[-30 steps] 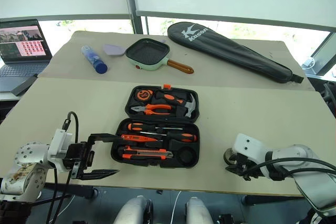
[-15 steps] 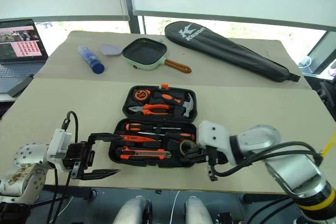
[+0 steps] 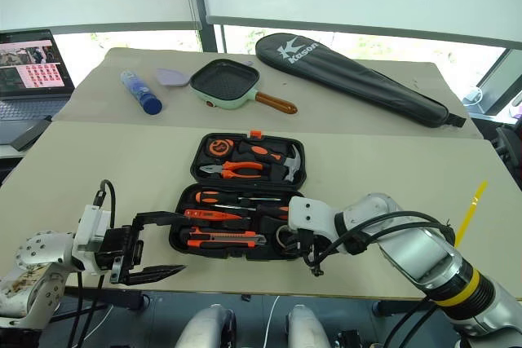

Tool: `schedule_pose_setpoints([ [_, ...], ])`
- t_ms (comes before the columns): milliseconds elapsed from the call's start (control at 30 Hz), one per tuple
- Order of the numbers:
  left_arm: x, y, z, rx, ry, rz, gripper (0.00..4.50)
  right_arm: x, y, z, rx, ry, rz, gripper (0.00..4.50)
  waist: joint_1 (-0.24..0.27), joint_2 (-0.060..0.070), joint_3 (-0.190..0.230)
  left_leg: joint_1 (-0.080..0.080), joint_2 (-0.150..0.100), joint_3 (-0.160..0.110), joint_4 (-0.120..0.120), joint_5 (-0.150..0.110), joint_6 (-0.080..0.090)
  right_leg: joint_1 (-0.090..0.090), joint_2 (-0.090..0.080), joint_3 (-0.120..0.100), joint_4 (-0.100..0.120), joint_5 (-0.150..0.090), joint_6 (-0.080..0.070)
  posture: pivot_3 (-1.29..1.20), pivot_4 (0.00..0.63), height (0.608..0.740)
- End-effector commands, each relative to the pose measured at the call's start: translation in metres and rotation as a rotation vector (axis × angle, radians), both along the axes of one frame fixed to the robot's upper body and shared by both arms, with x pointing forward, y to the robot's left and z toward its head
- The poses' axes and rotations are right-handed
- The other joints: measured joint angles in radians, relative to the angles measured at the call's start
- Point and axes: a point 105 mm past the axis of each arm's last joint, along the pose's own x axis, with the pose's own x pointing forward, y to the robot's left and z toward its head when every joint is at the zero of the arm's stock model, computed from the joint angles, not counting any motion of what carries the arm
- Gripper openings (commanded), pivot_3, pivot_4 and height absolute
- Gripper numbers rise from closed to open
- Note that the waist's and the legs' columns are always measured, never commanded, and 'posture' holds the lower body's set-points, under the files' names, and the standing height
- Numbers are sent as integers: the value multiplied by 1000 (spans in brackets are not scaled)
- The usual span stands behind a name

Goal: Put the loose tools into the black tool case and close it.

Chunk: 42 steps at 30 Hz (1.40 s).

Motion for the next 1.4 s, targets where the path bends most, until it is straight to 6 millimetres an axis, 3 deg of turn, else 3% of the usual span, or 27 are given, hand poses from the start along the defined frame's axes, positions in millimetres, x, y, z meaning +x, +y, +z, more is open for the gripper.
schedule_pose_setpoints([
  [33, 4, 4, 10, 6, -21, 50, 4500, -10, 6, 15, 49, 16, 81, 2003, 0, 0, 0, 0, 0, 0, 0, 0, 0, 0, 0, 0, 0, 0, 0, 0, 150, 740],
  [133, 10, 9, 12, 2, -20, 100, 4500, -17, 2, 30, 115, 67, 108, 2980, 0, 0, 0, 0, 0, 0, 0, 0, 0, 0, 0, 0, 0, 0, 0, 0, 150, 740],
  [333, 26, 30, 9, 2, 19, 295, 4500, 3, -33, 55, 261, 40, -39, 2980, 0, -1, 0, 1, 0, 0, 0, 0, 0, 2, -1, 0, 0, 0, 0, 0, 150, 740],
  [433, 58, 57, 2, 15, 27, 566, 3778, 38, -57, 53, 337, -116, -211, 2288, -1, -1, 0, 3, -1, 0, 0, 0, 0, 2, 1, 0, 0, 0, 0, 0, 150, 740],
  [533, 82, 67, -1, 20, 22, 707, 2661, 62, -69, 42, 326, -257, -299, 1278, 0, -2, 0, 2, -1, 0, 0, 1, -1, 2, 1, 0, 1, 1, -1, 0, 150, 740],
  [667, 108, 59, -12, 28, 54, 789, 1119, 87, -73, 18, 296, -373, -396, 9, 0, -2, 1, 1, -2, 2, 0, 1, -1, 1, 1, 0, 1, 1, 0, 0, 150, 740],
  [767, 118, 41, -20, 24, 86, 774, 97, 97, -64, 9, 304, -412, -423, 0, -1, -2, 1, 0, -3, 3, 0, 1, -1, 1, 1, 0, 2, 2, 0, 0, 150, 740],
  [867, 123, 24, -26, 25, 101, 723, 27, 104, -57, 2, 291, -428, -450, 0, -2, -2, 1, -1, -3, 3, 0, 1, -1, -1, 1, 0, 2, 2, 0, 0, 150, 740],
  [1167, 116, 2, -32, 28, 130, 589, 27, 82, -38, 1, 320, -352, -370, 0, 2, -2, 1, -1, -3, 2, 0, 1, -1, 0, 0, 0, 1, 2, 0, 0, 150, 740],
  [1333, 108, -5, -30, -23, 161, 568, 27, 70, -46, -1, 309, -343, -409, 0, 7, -2, 1, -1, -3, 2, 0, 1, -1, 0, 0, 0, 1, 2, 0, 0, 150, 740],
  [1400, 103, 3, -17, 35, 92, 592, 274, 75, -67, 10, 317, -420, -526, 0, 7, -2, 1, -1, -3, 1, 0, 0, 0, 0, -1, 0, 1, 2, 0, 0, 150, 740],
])
